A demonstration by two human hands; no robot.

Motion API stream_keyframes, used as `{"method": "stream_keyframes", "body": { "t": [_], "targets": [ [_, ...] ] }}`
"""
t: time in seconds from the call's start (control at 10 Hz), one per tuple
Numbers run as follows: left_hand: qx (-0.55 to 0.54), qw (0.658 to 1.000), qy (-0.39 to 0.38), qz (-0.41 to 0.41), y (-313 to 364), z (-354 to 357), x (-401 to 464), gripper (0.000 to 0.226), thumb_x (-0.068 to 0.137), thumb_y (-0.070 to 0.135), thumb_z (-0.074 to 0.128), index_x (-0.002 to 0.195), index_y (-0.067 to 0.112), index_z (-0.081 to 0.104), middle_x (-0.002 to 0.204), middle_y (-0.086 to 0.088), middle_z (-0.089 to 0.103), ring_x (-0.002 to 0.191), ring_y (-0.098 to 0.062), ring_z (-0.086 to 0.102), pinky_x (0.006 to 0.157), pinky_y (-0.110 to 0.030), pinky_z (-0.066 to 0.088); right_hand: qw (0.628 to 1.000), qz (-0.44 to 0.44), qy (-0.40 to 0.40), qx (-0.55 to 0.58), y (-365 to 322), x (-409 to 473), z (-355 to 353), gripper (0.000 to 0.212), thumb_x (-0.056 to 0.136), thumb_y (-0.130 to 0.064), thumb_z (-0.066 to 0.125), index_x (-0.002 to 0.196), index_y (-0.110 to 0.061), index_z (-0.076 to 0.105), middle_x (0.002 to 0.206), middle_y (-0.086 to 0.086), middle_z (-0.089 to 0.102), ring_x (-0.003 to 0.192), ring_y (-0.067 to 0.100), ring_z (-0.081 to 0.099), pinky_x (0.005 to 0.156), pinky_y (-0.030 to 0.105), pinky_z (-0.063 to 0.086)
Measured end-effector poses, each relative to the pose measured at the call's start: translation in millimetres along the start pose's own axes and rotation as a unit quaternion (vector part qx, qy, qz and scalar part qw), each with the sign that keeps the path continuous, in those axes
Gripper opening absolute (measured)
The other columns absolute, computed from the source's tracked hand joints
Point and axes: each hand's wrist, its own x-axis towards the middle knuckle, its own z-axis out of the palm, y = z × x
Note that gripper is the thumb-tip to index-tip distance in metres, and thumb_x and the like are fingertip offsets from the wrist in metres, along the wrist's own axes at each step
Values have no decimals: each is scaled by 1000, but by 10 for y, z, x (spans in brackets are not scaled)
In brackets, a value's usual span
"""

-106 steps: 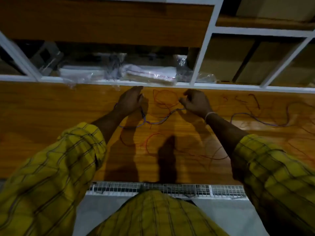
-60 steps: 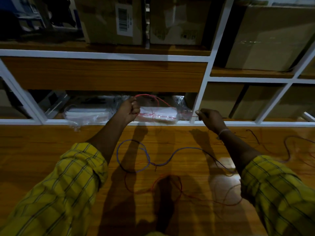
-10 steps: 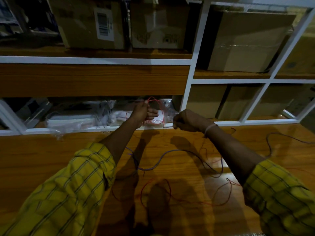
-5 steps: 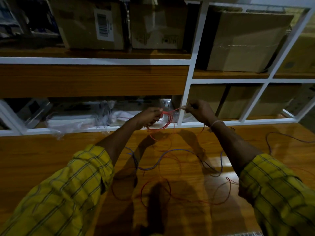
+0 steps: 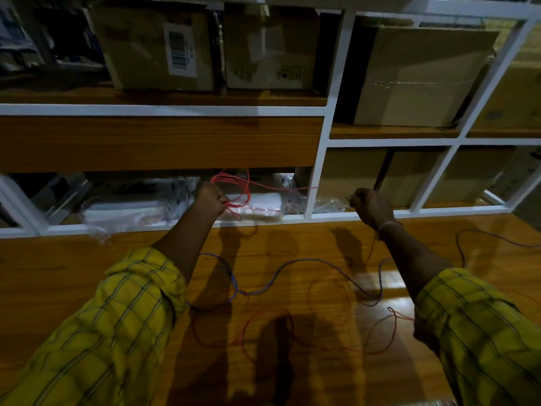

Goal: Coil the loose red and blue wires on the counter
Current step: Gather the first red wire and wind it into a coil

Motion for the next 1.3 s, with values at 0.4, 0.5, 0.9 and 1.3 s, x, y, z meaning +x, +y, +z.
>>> {"method": "stream_keyframes", "body": {
  "t": [0.4, 0.5, 0.9, 1.3],
  "targets": [
    [112, 982, 39, 146, -66, 445, -279, 35, 113, 34, 32, 86, 20, 50, 71, 0, 52, 58, -13, 49, 54, -26, 37, 894, -228, -161, -351, -554, -262, 116, 22, 100, -16, 55, 116, -13, 70, 113, 10, 69, 101, 26, 69, 76, 31, 51],
    [187, 965, -40, 180, -193, 543, -285, 30, 113, 36, 27, 106, 17, 50, 74, -5, 58, 62, -17, 60, 56, -29, 42, 867, -307, -183, -347, -755, -280, 176, 27, 100, -14, 56, 124, -15, 69, 118, 9, 66, 104, 26, 67, 74, 27, 47],
    [381, 859, -285, 188, -421, 705, -679, 21, 113, 30, 36, 103, 21, 53, 68, -5, 58, 55, -14, 57, 50, -27, 45, 953, -272, -20, -131, -1204, -142, 54, 20, 102, -23, 59, 110, -11, 73, 90, 12, 73, 78, 29, 70, 66, 38, 56],
    [387, 878, -267, 84, -172, 453, -479, 34, 110, 44, 39, 87, 20, 49, 63, 8, 34, 49, -6, 24, 45, -21, 17, 991, -106, -59, 62, -563, -44, -160, 32, 105, -36, 55, 91, -13, 71, 75, 5, 64, 63, 15, 52, 60, 34, 42]
  ]
}}
